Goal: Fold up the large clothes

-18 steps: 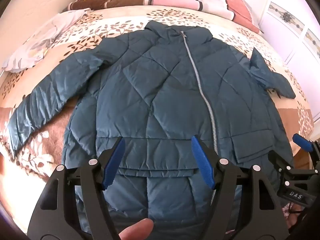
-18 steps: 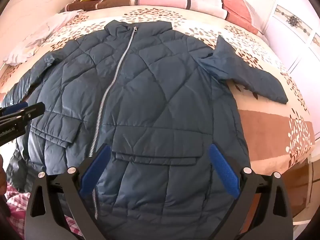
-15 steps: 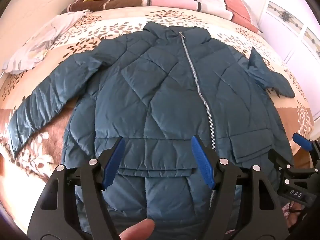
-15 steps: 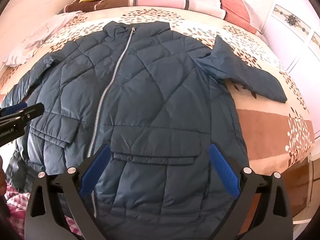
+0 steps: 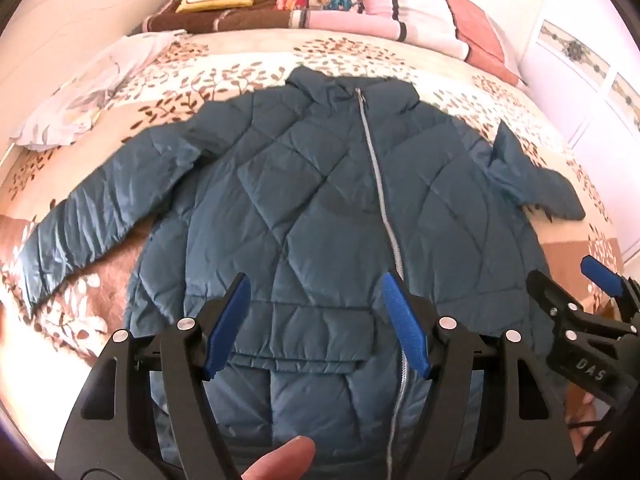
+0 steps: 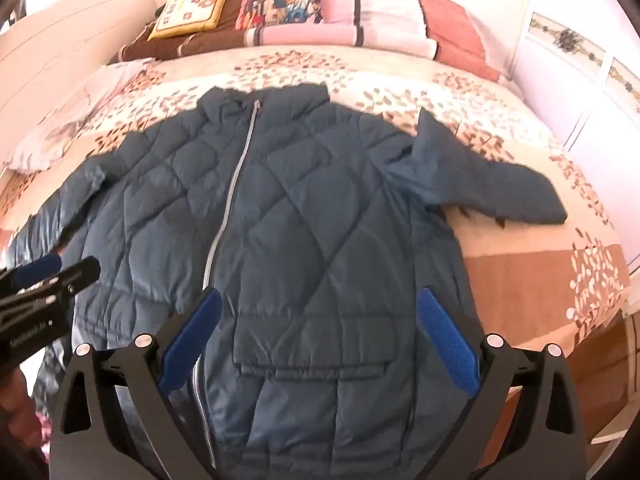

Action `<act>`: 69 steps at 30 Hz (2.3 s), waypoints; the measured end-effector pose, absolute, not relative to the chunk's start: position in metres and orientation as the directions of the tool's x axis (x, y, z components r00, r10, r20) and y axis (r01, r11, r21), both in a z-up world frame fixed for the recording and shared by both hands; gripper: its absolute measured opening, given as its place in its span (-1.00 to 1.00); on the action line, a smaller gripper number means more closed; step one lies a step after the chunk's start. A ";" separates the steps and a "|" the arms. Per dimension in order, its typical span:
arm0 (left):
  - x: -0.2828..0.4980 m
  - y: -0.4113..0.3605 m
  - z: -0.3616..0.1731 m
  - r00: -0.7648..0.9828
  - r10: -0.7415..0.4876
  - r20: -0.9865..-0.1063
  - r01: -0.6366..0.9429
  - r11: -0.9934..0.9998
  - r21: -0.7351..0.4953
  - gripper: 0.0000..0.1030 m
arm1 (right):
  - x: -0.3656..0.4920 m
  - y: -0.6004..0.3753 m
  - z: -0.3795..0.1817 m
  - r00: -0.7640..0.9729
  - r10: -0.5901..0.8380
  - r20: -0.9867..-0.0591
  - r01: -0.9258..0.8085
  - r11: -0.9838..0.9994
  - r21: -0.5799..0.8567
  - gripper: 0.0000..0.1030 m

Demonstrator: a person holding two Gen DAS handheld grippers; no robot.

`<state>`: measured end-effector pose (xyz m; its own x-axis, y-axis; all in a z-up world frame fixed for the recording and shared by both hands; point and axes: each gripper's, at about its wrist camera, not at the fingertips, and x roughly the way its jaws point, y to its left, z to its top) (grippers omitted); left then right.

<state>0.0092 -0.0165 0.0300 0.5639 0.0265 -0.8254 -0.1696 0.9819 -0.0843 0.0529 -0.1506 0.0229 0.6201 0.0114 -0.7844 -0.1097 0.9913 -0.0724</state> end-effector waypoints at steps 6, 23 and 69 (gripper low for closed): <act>0.009 -0.025 0.038 0.575 0.044 -0.817 -0.168 0.984 -0.065 0.33 | 0.052 -0.149 0.025 0.631 0.000 -0.776 -0.090 0.993 -0.074 0.85; -0.002 -0.030 0.042 0.582 0.067 -0.810 -0.176 0.983 -0.045 0.33 | 0.044 -0.167 0.025 0.631 0.013 -0.775 -0.038 0.999 -0.014 0.85; -0.006 -0.032 0.034 0.567 0.060 -0.822 -0.175 0.983 -0.048 0.33 | 0.041 -0.173 0.020 0.627 0.026 -0.778 -0.031 0.999 0.008 0.85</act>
<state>-0.0063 -0.0316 0.0345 0.5669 0.0603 -0.8216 -0.1748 0.9834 -0.0484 0.0408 -0.1729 0.0201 0.6273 0.0263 -0.7783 -0.0315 0.9995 0.0085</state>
